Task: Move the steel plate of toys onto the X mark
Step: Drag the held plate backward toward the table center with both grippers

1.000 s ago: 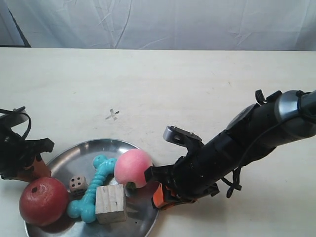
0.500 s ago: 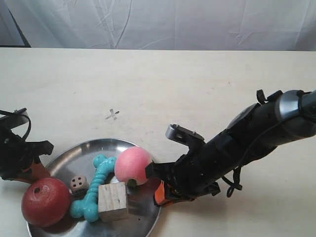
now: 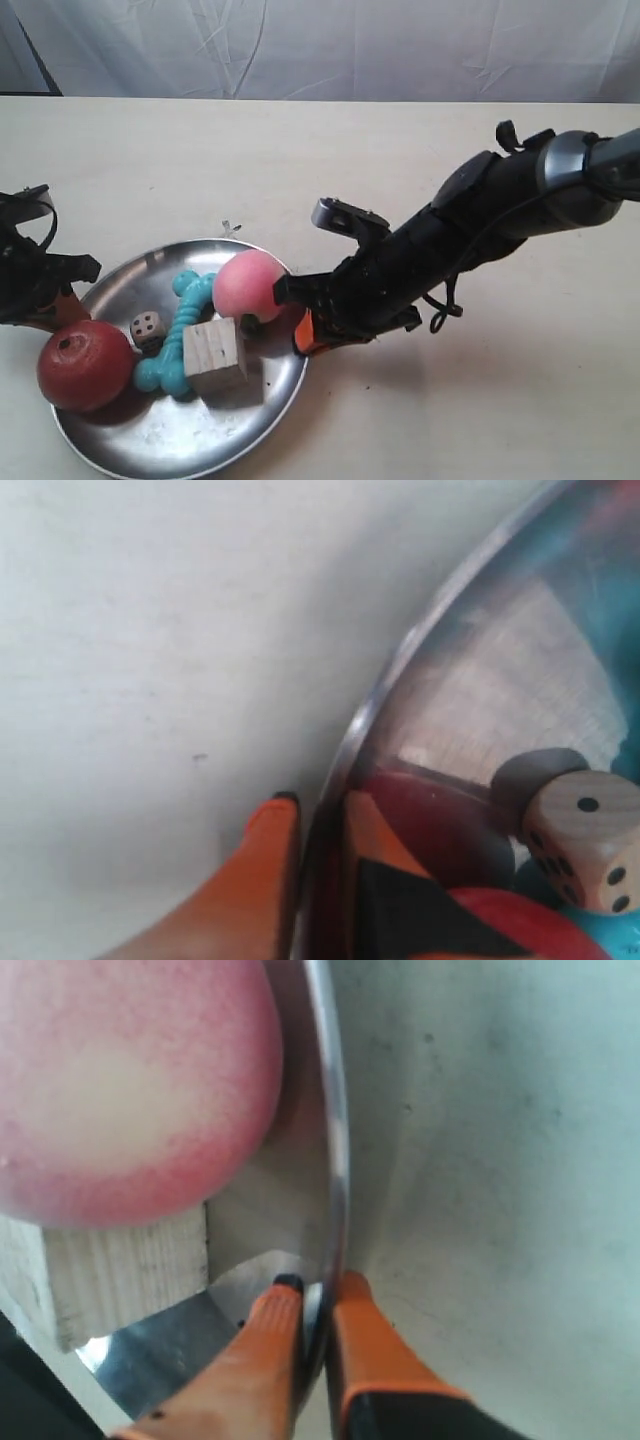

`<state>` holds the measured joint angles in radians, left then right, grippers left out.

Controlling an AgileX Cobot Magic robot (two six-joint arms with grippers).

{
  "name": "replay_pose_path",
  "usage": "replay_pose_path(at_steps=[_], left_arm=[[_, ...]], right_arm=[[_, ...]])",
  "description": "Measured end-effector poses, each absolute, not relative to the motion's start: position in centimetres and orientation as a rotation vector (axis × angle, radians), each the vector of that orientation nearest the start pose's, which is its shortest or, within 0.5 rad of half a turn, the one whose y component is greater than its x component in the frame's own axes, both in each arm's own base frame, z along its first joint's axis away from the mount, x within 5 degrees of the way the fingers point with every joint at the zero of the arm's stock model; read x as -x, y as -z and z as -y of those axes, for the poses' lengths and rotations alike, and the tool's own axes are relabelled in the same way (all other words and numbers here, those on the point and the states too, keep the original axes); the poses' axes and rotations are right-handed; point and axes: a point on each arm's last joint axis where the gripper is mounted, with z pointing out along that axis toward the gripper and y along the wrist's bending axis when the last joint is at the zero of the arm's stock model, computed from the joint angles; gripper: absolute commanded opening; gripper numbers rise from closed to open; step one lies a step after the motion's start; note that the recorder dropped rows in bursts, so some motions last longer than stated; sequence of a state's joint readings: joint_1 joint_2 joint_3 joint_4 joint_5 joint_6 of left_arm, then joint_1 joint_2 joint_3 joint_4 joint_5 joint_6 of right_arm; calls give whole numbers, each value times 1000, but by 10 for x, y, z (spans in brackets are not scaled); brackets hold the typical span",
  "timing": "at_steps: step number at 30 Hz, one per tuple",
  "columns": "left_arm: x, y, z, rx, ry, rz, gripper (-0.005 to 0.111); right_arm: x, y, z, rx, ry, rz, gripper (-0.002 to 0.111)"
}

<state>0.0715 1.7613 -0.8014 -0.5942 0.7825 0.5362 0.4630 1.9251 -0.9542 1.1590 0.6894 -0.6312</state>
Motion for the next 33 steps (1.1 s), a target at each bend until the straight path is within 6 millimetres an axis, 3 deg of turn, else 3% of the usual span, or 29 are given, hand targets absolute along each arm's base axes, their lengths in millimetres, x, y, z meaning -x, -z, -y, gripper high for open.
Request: replay_pose_path(at_steps=[10,17,25,27,30,33], left_arm=[[-302,-158,11,-34,546,-2984,0],[-325,-169,11,-2,556,-2943,0],[-372,-167,10,66,590,-2843,0],[-384,-164,11,63,587,-2824,0],[-403,-147,21,-3,558,-2815,0],[-406,-133,30,-83,532,-2835,0]], right_arm=[[-318,-162,-207,310,-978,-2842,-1],[-355,-149,-195,221,-1006,-2872,-1],[-404,-142,-181,109,-1049,-2805,-1],[-416,-140,-180,90,-1065,-2793,-1],[-436,-119,-178,77,-1050,-2842,-1],[-440,-105,-175,28,-1044,-2899,-1]])
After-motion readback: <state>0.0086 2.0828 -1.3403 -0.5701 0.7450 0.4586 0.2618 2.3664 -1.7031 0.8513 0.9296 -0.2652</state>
